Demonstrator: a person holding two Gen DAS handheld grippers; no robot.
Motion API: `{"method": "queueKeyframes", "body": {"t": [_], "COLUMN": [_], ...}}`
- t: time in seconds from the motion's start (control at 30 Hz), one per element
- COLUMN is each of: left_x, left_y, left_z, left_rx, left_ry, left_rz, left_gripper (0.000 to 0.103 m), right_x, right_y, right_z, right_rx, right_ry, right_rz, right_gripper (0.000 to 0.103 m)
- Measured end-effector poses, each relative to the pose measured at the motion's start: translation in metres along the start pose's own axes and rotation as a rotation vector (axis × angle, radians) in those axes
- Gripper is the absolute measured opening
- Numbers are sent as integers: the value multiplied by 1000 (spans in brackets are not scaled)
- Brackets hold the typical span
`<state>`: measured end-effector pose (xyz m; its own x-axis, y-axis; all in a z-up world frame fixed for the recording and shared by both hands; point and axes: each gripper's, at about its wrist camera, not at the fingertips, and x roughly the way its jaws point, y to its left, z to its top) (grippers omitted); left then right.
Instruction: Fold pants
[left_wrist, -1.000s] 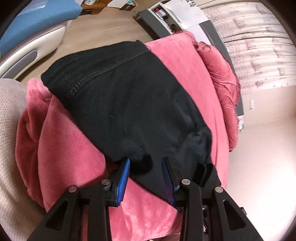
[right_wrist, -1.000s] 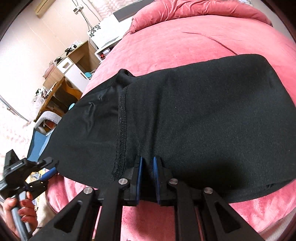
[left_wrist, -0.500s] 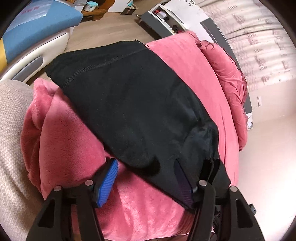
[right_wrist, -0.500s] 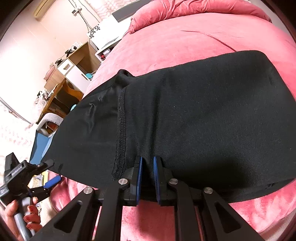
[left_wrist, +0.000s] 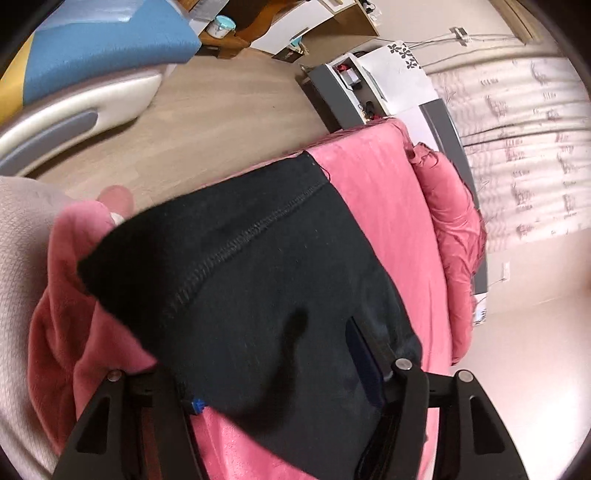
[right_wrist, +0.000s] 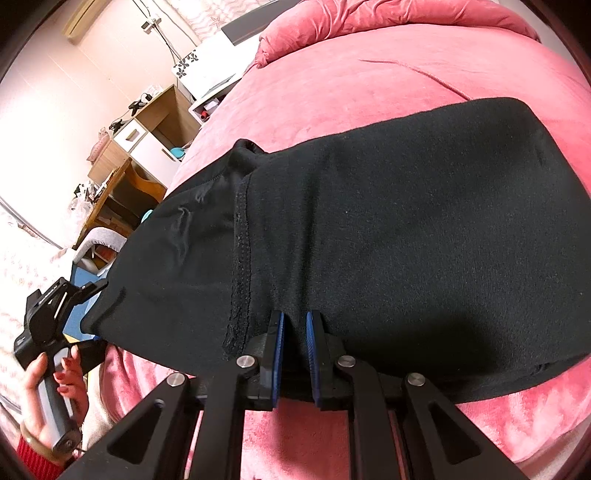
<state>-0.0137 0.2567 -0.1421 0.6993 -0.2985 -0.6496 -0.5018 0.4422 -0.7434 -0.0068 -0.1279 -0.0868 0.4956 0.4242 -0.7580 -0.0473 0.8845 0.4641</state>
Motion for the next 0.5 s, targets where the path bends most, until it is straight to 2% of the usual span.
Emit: {"method": "queueKeyframes", "body": {"t": [0.07, 0.13, 0.17, 0.27, 0.33, 0.5], "left_x": [-3, -4, -5, -12, -20, -40], "left_y": [6, 9, 10, 6, -2, -47], "left_z": [2, 3, 5, 7, 7, 3], "left_rx": [-28, -28, -17, 31, 77, 230], "left_ry": [-1, 9, 14, 3, -9, -47], "left_rz": [-48, -57, -51, -110, -134, -214], "left_gripper": [53, 21, 17, 14, 14, 13], "right_x": [0, -4, -9, -9, -4, 15], "right_y": [0, 1, 5, 19, 19, 14], "right_z": [0, 1, 1, 4, 5, 8], "right_rx": [4, 5, -11, -64, -53, -43], "right_ry": [-1, -22, -49, -61, -59, -14], "right_rz": [1, 9, 27, 48, 57, 41], "right_gripper": [13, 14, 17, 18, 18, 16]}}
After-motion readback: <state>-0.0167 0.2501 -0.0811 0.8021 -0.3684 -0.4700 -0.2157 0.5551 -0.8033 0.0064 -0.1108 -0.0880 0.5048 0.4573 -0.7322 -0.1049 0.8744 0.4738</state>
